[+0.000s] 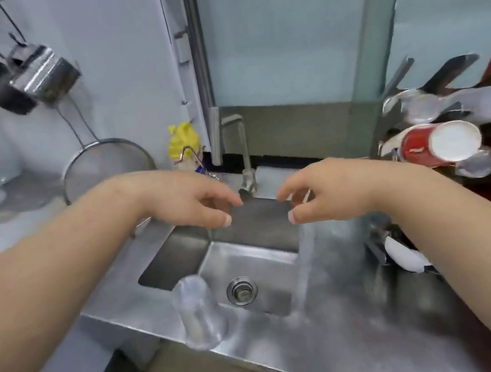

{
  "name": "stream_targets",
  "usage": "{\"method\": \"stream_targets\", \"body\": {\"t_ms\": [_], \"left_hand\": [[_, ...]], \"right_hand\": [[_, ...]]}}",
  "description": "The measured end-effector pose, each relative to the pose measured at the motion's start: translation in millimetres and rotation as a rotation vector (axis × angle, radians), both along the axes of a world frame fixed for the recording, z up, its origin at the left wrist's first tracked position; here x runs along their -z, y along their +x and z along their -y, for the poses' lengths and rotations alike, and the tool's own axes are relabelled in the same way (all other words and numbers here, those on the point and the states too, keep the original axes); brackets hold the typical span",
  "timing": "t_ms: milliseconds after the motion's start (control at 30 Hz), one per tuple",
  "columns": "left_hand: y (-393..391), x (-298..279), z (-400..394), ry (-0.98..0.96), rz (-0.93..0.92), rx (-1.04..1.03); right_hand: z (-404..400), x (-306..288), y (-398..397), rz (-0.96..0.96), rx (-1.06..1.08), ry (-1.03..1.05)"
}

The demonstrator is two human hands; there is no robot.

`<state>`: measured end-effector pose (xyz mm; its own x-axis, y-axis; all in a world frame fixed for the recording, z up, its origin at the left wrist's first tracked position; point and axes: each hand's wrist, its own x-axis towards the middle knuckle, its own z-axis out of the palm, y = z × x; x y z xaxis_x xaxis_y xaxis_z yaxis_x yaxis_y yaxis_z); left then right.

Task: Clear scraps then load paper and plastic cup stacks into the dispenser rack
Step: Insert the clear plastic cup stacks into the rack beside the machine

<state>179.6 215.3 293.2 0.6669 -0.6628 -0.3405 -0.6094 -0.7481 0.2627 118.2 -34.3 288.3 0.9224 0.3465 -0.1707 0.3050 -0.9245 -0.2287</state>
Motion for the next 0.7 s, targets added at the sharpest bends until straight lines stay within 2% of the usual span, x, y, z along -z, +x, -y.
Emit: {"method": "stream_targets", "body": {"t_ms": [200,367,567,700], "left_hand": [[-20.5,63.1,-65.4,-0.124,-0.034,-0.165],[-35.9,128.9,-99.5,-0.233,-0.039,-0.344],[-47.3,206.8,-123.4,-0.381,-0.186,-0.602],[-52.4,243.6,-127.3,-0.466,-0.295,-0.656]], "right_hand": [[-50.3,79.0,1.6,-0.066,-0.033,0.177],[-87.0,141.2,-4.7,-0.091,0.027,0.343],[-121.7,201.8,-17.3,-0.169,0.116,0.466],[-143.3,222.7,-19.1,-0.176,0.169,0.569]]}}
